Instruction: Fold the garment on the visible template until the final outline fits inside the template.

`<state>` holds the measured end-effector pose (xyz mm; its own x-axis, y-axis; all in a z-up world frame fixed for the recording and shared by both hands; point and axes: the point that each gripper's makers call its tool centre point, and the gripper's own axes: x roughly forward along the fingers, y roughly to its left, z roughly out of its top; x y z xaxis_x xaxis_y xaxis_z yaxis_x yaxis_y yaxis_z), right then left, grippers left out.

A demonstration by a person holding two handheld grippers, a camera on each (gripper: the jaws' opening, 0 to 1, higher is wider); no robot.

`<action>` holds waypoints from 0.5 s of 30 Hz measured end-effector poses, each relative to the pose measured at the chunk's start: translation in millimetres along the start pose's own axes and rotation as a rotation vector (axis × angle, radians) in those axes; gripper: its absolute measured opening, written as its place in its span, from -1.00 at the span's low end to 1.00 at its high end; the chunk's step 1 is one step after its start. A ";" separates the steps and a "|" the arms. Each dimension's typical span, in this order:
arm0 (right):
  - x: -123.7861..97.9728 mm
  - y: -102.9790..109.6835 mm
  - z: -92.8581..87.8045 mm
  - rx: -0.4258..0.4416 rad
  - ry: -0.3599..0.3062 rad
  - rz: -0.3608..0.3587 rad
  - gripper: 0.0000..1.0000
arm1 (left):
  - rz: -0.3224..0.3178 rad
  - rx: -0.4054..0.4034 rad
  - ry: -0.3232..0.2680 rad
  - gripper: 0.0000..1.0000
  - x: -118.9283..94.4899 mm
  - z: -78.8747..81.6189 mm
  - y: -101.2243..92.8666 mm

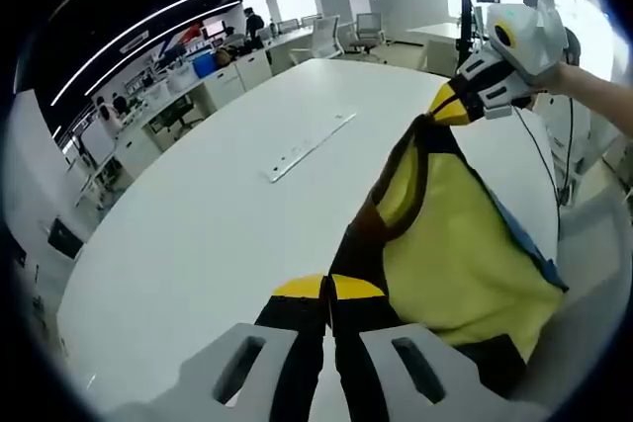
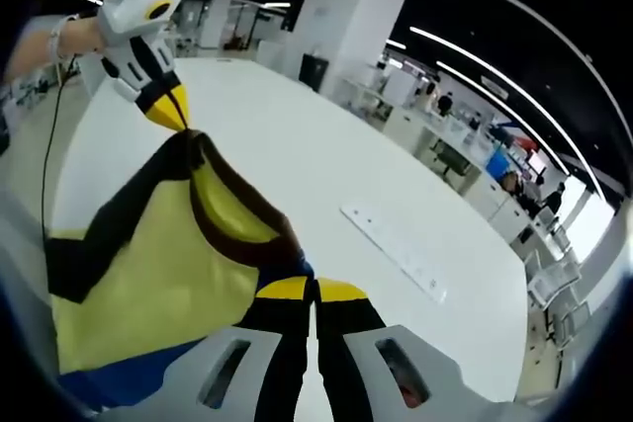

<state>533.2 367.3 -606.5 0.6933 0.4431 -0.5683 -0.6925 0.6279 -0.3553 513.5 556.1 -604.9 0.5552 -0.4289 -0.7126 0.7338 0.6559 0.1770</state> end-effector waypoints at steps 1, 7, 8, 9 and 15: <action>3.2 -0.6 -2.6 0.001 0.004 -0.001 -0.97 | 0.001 -0.001 0.007 -1.00 2.7 -1.5 0.7; 16.2 -0.2 -9.6 0.002 0.021 -0.007 -0.97 | 0.007 -0.016 0.026 -1.00 19.7 -10.5 5.4; 18.8 -0.2 -10.9 -0.002 0.026 -0.006 -0.97 | 0.006 -0.020 0.027 -1.00 22.5 -12.1 5.5; 20.4 -0.4 -12.0 -0.002 0.029 -0.006 -0.97 | 0.005 -0.020 0.026 -1.00 24.5 -12.9 5.8; 37.0 -2.9 -23.9 0.014 0.056 -0.003 -0.97 | 0.038 -0.021 0.026 -1.00 41.3 -18.2 15.5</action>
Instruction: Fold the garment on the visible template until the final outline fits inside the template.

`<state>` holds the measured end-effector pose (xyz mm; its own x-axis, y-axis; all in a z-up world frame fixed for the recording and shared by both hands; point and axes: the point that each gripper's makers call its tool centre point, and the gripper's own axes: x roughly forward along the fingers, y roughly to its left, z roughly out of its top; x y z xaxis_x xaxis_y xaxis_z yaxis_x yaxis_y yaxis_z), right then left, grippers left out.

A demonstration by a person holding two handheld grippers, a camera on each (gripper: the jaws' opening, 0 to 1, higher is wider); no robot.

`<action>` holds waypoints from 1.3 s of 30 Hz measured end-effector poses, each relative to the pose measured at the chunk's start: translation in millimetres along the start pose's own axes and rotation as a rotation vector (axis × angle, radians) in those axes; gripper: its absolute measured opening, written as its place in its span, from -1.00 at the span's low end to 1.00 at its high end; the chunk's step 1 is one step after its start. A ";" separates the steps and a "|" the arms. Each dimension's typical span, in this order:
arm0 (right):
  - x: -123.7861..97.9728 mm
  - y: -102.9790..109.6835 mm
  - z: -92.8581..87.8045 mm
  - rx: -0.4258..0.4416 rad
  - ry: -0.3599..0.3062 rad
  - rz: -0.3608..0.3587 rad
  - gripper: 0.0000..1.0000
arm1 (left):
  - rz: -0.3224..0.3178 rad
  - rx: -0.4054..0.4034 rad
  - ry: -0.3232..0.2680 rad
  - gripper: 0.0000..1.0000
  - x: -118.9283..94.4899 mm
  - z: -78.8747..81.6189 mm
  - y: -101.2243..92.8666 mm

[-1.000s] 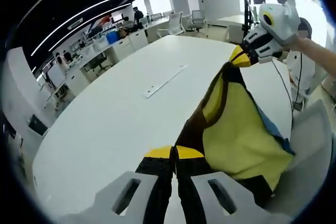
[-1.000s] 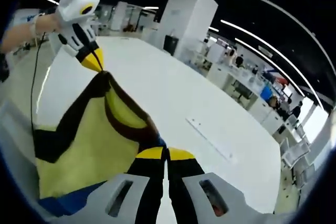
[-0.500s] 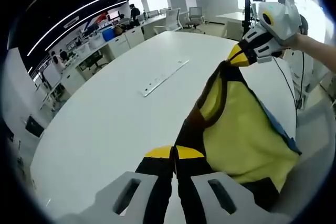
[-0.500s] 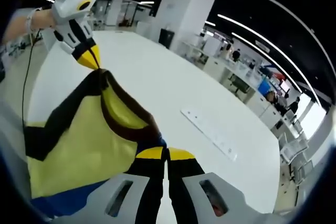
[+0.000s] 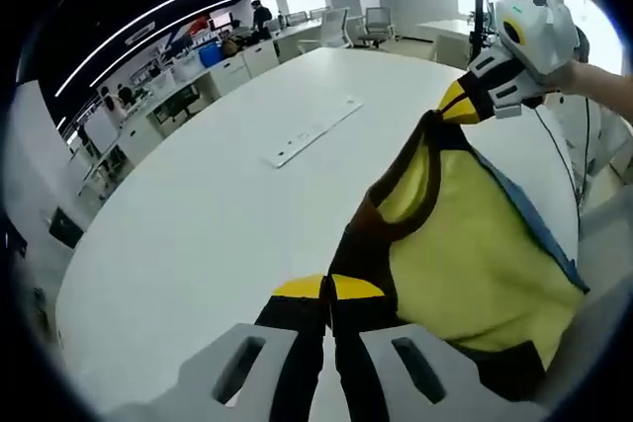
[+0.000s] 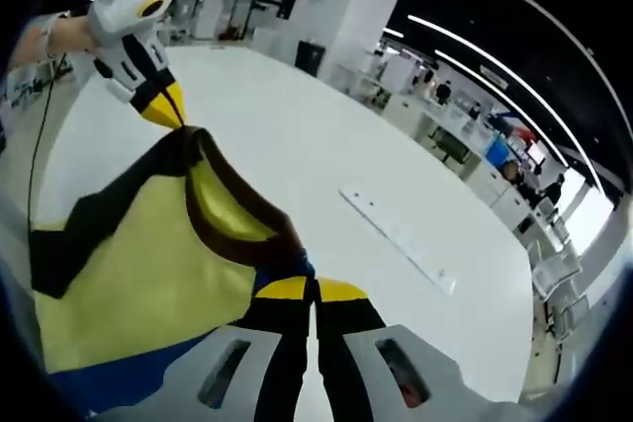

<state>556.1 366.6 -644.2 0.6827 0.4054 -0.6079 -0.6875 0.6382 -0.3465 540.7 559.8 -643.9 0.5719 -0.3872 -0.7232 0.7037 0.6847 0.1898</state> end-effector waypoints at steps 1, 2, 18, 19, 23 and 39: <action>2.5 0.2 -1.4 0.000 0.004 0.001 -0.97 | 0.008 0.005 -0.001 -1.00 2.6 -0.3 1.5; 5.2 0.6 -2.9 -0.002 0.009 0.000 -0.97 | 0.011 0.009 -0.001 -1.00 5.8 -0.7 2.1; 41.6 5.2 -35.2 0.027 0.069 -0.002 -0.97 | 0.007 0.023 0.033 -1.00 42.7 -18.4 3.9; 43.0 5.7 -36.2 0.024 0.072 0.000 -0.97 | 0.008 0.023 0.035 -1.00 44.2 -19.4 4.5; 47.8 7.3 -41.9 0.020 0.084 0.011 -0.97 | -0.007 -0.002 0.039 -1.00 51.9 -24.6 5.1; 65.4 6.1 -58.4 0.050 0.111 0.032 -0.96 | -0.022 -0.016 0.066 -1.00 78.6 -32.5 5.1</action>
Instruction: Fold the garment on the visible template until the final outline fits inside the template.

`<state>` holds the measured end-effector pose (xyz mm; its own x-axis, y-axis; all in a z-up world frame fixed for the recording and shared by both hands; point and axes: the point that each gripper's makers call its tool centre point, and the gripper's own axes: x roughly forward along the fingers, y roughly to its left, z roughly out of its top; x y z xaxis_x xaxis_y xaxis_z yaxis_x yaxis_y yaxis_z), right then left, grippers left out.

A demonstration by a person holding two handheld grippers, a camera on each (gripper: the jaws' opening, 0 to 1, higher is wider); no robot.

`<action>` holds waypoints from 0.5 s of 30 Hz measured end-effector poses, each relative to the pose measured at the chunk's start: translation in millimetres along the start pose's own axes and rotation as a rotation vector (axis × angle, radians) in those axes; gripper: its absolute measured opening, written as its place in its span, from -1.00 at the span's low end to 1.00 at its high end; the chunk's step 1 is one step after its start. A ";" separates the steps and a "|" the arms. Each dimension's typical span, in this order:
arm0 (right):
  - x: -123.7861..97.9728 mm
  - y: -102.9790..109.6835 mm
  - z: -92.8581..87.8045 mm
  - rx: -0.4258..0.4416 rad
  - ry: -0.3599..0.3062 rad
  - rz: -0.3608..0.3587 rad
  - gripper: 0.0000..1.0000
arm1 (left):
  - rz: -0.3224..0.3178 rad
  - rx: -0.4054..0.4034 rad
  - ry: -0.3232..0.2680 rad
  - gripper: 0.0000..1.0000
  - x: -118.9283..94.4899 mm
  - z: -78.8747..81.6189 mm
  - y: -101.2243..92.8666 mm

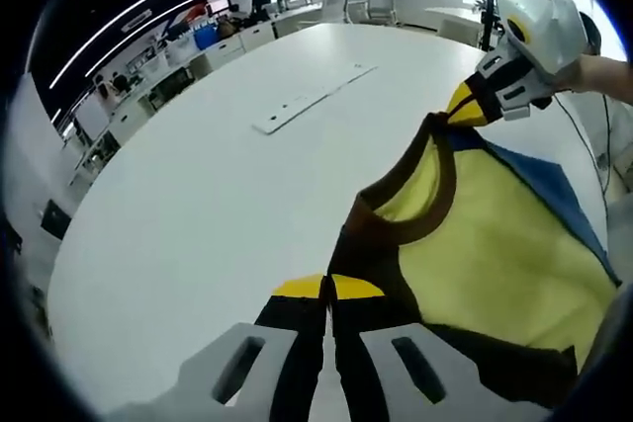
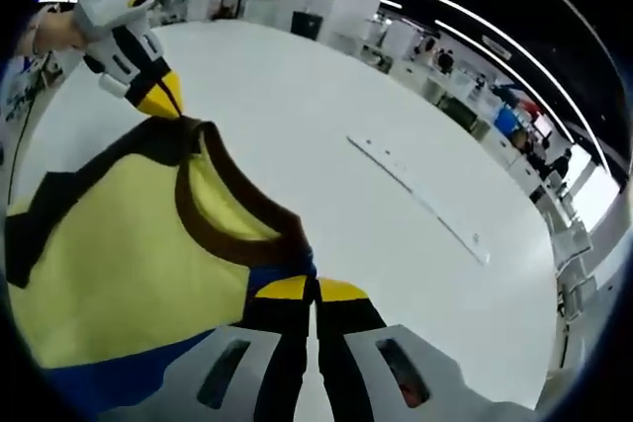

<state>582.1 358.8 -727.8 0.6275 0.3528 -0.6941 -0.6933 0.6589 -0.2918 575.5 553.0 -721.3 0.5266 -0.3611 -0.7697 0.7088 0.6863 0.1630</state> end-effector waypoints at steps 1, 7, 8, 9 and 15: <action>0.4 0.1 -0.2 0.000 0.001 0.001 -0.96 | 0.000 -0.001 0.003 -1.00 0.8 -0.8 0.3; 7.1 2.4 -3.9 0.005 0.011 0.004 -0.96 | -0.008 -0.026 0.011 -1.00 6.9 -5.1 -0.7; 7.8 3.0 -4.7 0.005 0.011 0.004 -0.96 | -0.006 -0.025 0.013 -1.00 7.9 -5.9 -0.7; 8.5 3.2 -5.5 0.004 0.013 0.003 -0.96 | -0.004 -0.022 0.013 -1.00 9.0 -7.0 -0.3; 13.3 3.0 -9.6 0.019 0.019 0.009 -0.96 | -0.008 -0.035 0.015 -1.00 14.0 -10.8 -1.3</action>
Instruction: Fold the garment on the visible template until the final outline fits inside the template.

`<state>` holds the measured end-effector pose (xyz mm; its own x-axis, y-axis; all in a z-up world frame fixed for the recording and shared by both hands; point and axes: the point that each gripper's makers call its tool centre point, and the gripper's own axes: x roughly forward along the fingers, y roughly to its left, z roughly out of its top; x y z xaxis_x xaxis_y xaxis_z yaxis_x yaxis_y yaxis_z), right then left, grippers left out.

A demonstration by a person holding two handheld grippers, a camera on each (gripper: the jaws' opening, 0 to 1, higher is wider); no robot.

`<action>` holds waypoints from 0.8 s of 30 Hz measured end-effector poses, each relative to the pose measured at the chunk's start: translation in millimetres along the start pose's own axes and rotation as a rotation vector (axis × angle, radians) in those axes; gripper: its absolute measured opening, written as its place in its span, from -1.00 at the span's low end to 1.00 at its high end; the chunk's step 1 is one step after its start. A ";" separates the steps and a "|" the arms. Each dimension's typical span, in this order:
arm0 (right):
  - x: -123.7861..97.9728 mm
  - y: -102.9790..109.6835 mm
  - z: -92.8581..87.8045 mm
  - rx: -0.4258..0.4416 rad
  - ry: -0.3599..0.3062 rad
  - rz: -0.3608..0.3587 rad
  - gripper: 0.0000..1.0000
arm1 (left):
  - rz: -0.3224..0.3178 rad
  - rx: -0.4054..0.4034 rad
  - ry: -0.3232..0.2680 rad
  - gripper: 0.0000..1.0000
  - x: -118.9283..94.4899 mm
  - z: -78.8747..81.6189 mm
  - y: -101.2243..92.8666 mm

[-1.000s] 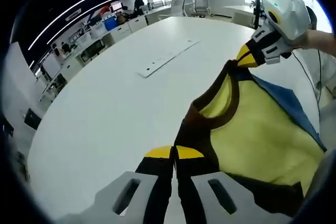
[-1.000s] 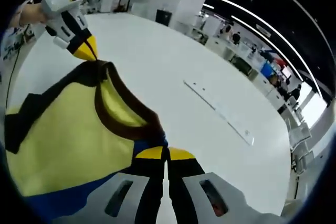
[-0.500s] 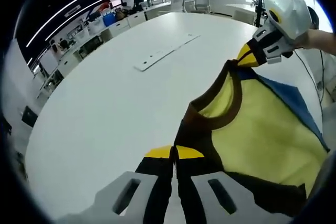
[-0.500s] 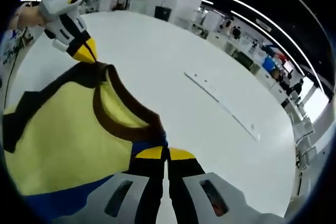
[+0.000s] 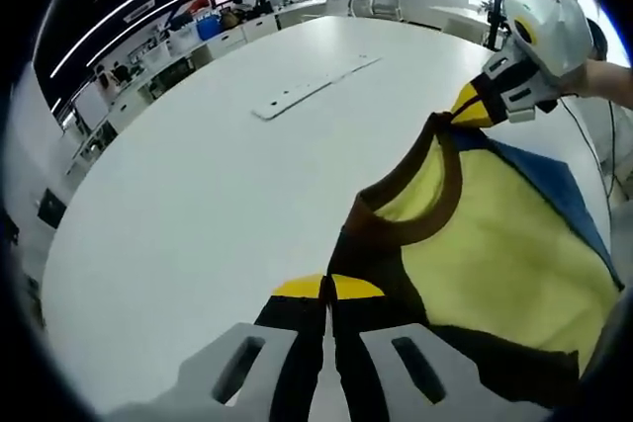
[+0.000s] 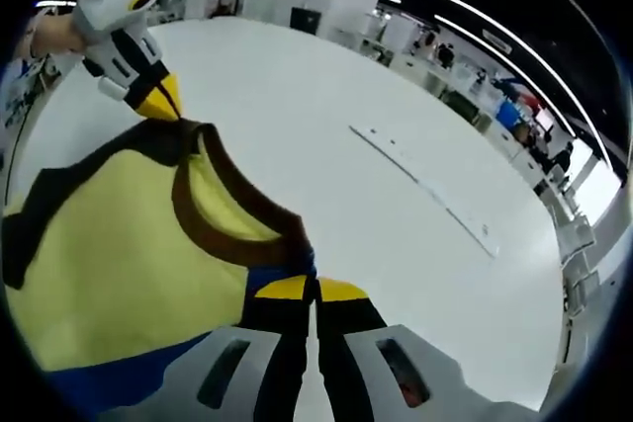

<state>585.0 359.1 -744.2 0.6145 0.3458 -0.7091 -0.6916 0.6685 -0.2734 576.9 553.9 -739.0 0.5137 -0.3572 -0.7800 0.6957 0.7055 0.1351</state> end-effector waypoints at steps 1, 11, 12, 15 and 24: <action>0.6 0.5 -1.6 0.002 0.005 0.002 -0.96 | -0.001 -0.002 -0.003 -1.00 0.6 0.1 -0.4; 4.5 2.5 -13.8 0.015 0.022 0.003 -0.96 | -0.007 -0.021 0.003 -1.00 10.0 -8.7 -2.3; 4.6 2.4 -14.6 0.018 0.023 0.003 -0.96 | -0.005 -0.020 0.002 -1.00 10.4 -8.7 -2.0; 5.2 2.1 -16.2 0.029 0.020 0.005 -0.96 | -0.012 -0.027 0.005 -1.00 12.8 -10.2 -2.4; 6.7 2.9 -15.3 0.067 -0.005 -0.001 -0.95 | -0.003 -0.014 -0.004 -1.00 15.9 -13.0 -3.8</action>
<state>581.3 353.3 -759.7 0.6175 0.3481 -0.7054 -0.6639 0.7116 -0.2299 575.9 553.4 -759.8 0.5138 -0.3618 -0.7779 0.6904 0.7127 0.1245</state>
